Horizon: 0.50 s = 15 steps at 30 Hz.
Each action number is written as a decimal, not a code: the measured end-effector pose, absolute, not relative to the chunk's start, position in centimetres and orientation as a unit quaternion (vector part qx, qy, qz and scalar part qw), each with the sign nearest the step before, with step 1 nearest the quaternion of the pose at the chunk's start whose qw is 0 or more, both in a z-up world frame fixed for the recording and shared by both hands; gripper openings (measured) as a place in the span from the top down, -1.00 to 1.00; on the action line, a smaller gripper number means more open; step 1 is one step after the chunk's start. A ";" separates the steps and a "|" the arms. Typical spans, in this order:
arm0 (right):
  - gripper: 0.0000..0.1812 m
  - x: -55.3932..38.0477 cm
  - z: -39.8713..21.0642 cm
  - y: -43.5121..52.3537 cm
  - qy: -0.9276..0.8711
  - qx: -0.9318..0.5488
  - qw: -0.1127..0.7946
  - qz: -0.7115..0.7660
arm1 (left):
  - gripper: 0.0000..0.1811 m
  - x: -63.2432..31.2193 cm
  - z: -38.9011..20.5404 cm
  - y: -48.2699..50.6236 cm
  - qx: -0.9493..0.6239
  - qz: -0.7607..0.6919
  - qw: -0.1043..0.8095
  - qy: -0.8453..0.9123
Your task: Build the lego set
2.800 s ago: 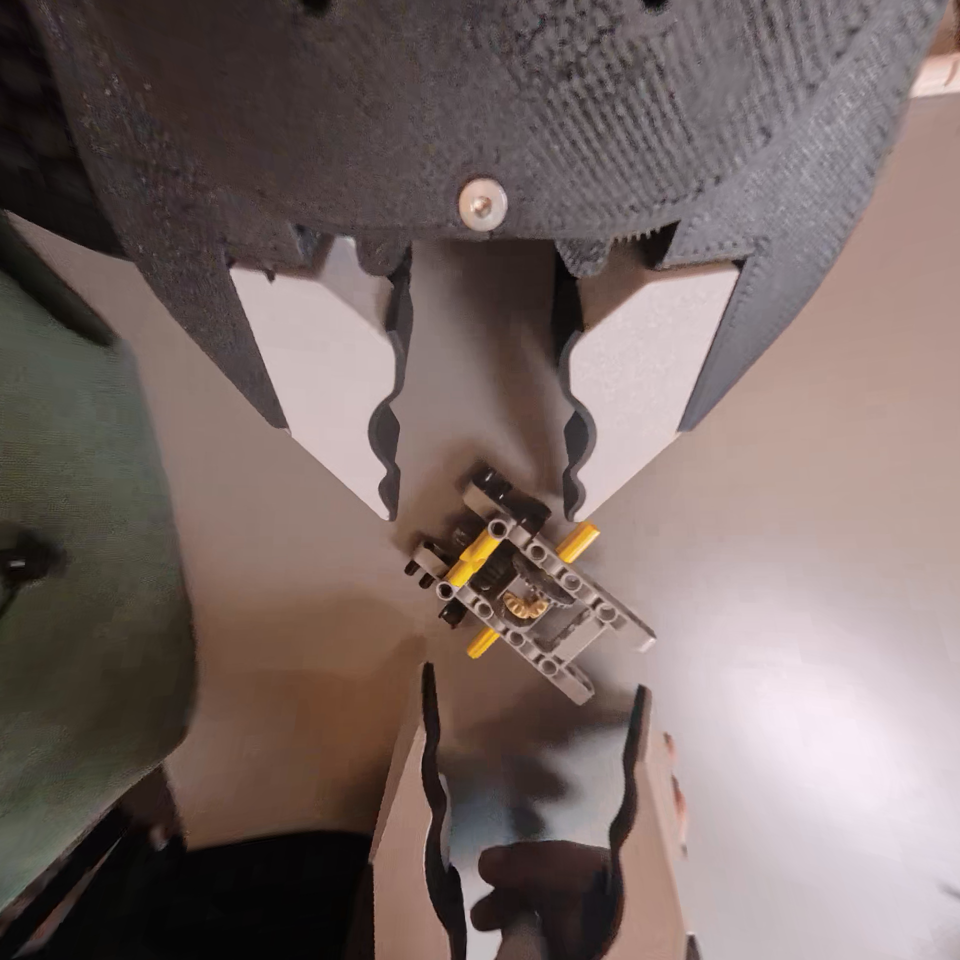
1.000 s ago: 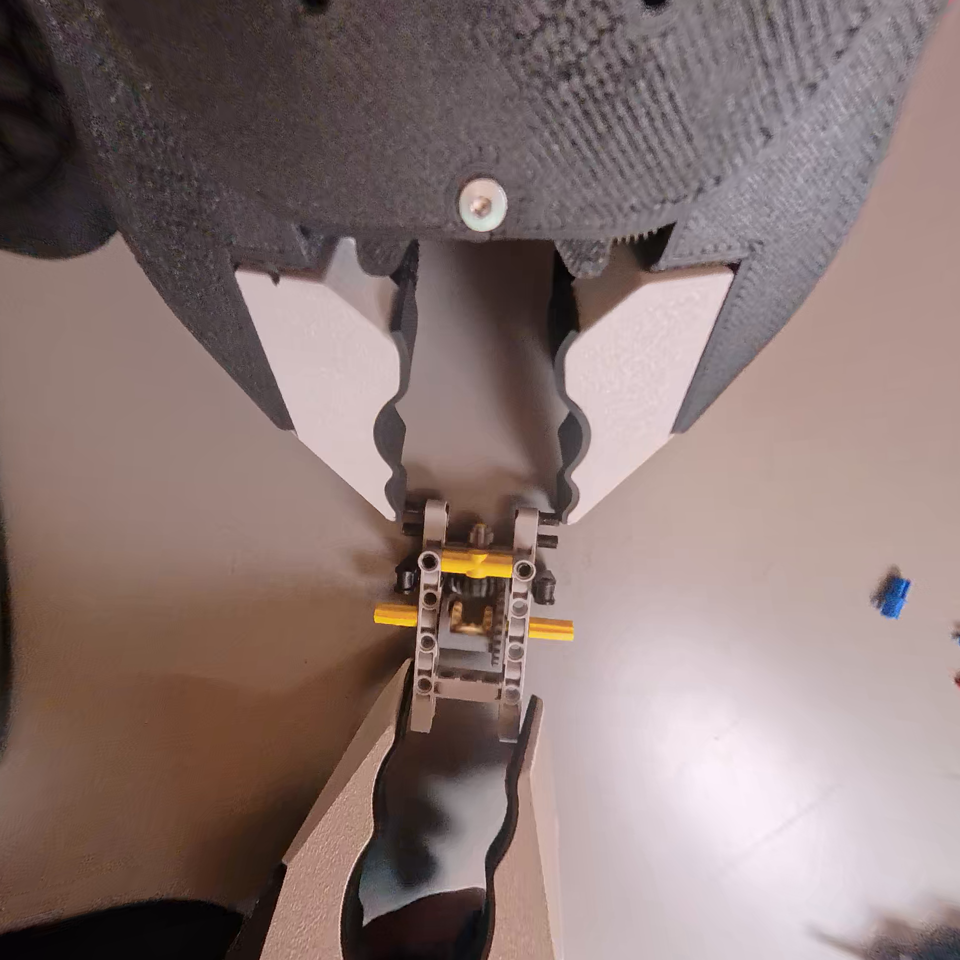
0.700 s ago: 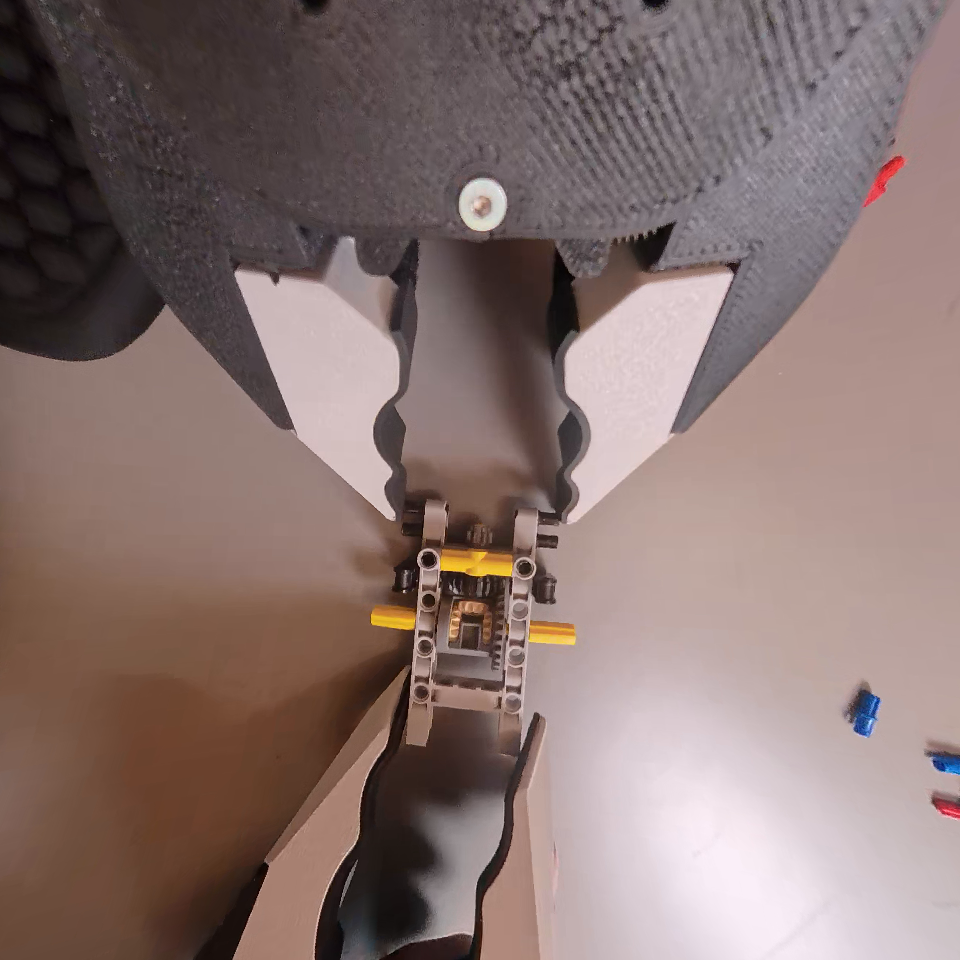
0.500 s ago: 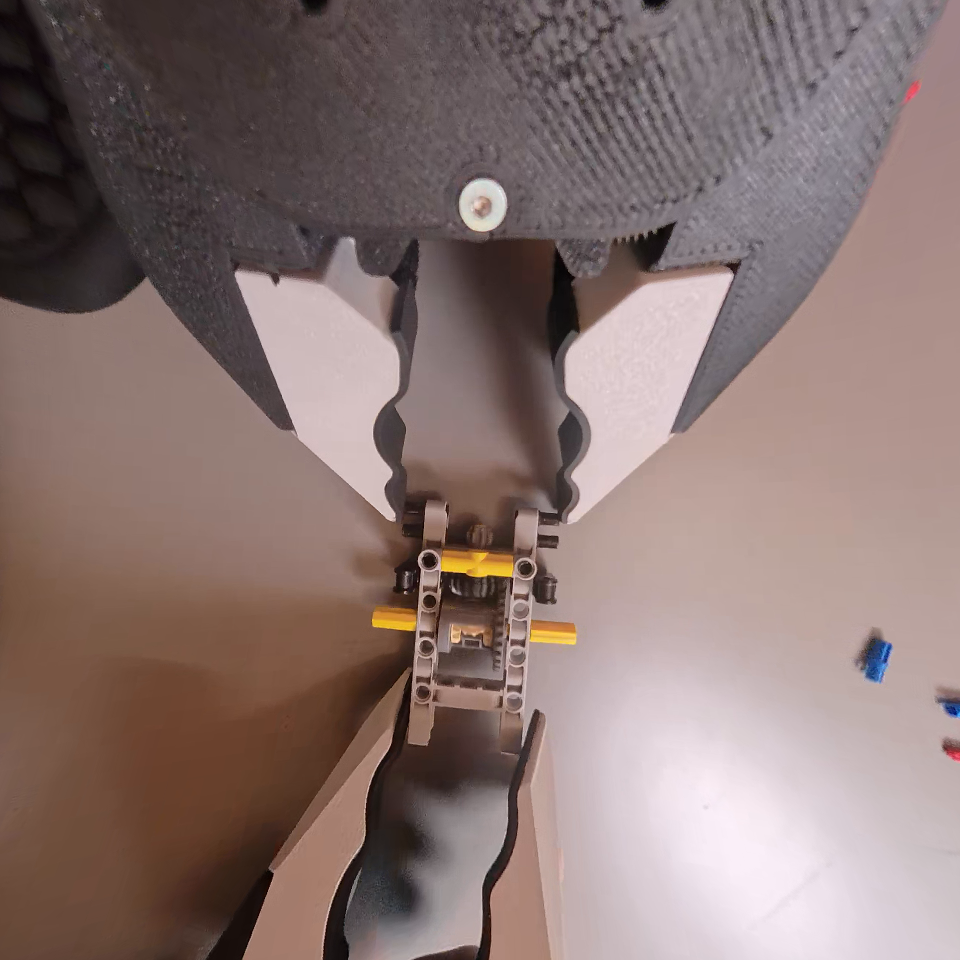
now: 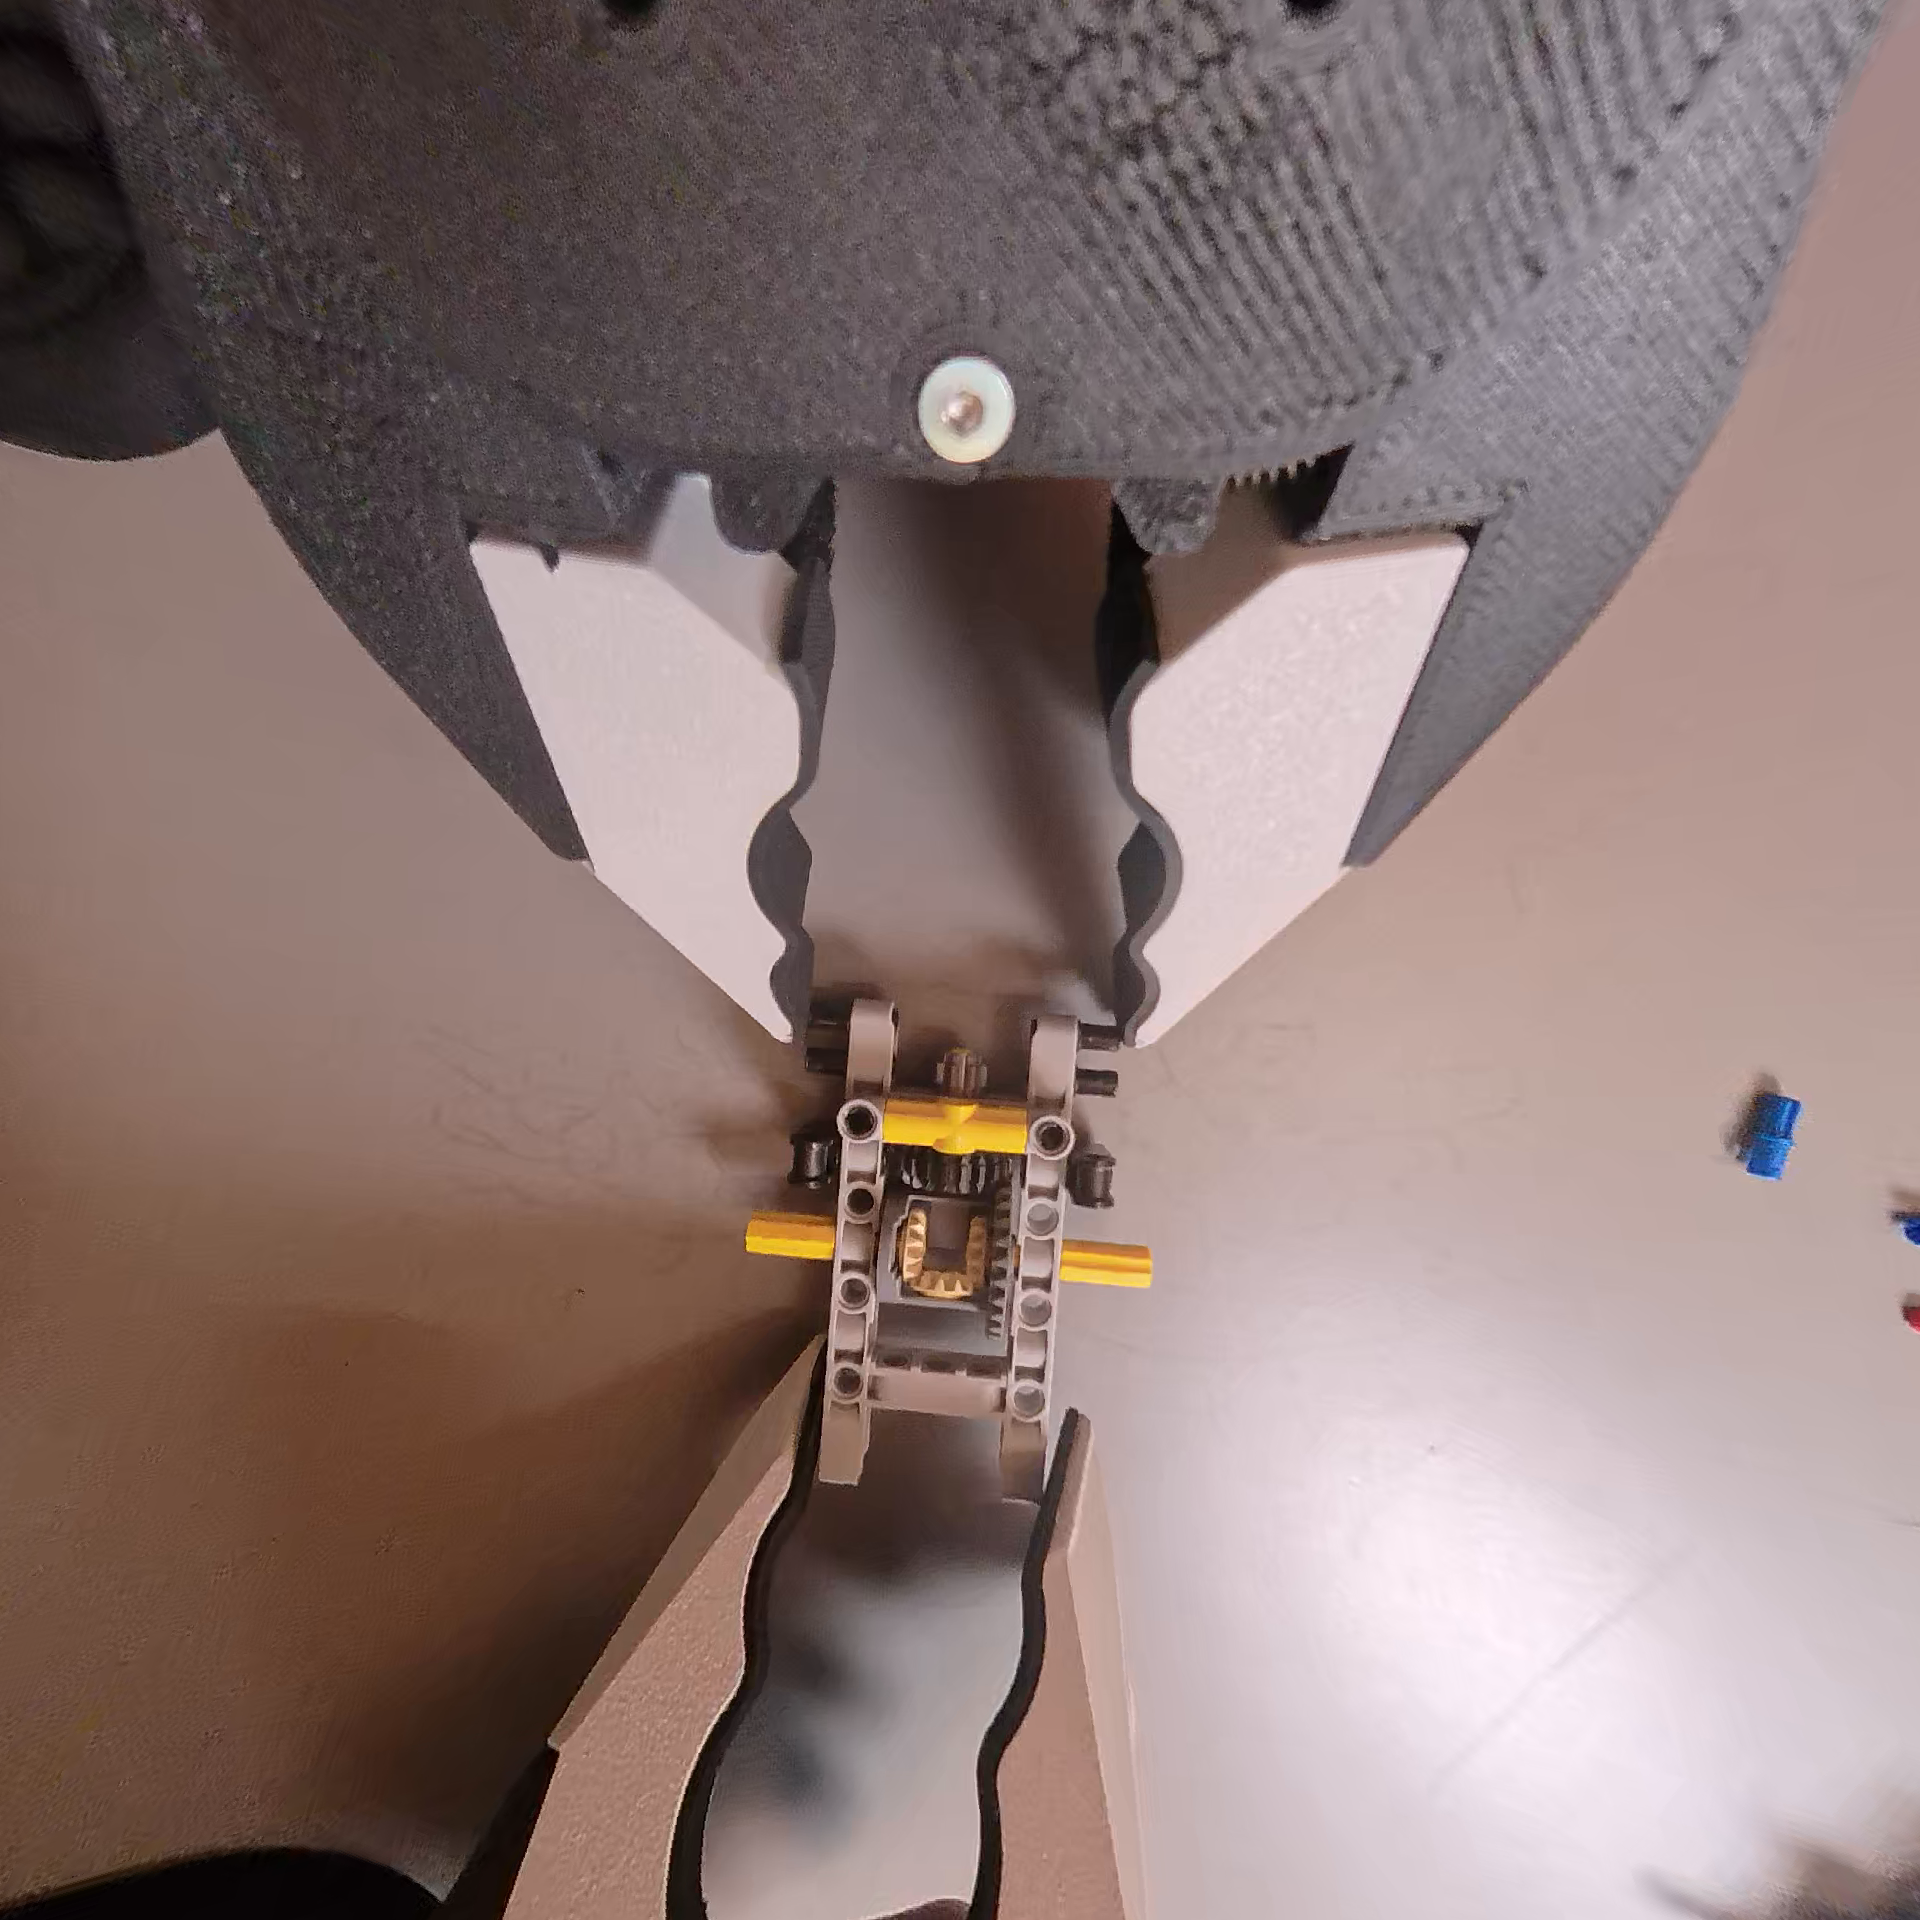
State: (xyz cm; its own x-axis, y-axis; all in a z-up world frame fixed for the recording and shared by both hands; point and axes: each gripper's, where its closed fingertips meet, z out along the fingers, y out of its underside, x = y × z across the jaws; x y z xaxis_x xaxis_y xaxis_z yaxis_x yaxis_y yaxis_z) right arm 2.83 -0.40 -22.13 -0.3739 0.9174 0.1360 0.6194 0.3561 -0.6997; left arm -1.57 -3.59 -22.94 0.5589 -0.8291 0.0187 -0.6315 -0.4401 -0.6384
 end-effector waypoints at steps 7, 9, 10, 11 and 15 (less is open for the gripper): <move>0.50 3.0 -21.5 0.0 -0.769 -0.496 0.273 0.297 | 0.32 -2.3 -22.0 -3.6 -0.824 -0.165 0.321 0.437; 0.51 3.1 -21.7 0.1 -0.770 -0.497 0.272 0.294 | 0.32 -2.6 -21.8 -3.7 -0.825 -0.168 0.326 0.431; 0.52 3.2 -21.8 0.1 -0.771 -0.497 0.271 0.292 | 0.32 -2.8 -21.7 -3.7 -0.825 -0.167 0.328 0.429; 0.52 3.3 -21.9 0.1 -0.773 -0.496 0.269 0.290 | 0.32 -3.0 -21.8 -3.7 -0.826 -0.166 0.330 0.427; 0.52 3.7 -22.2 0.4 -0.776 -0.499 0.263 0.284 | 0.35 -3.2 -21.9 -4.0 -0.825 -0.174 0.338 0.418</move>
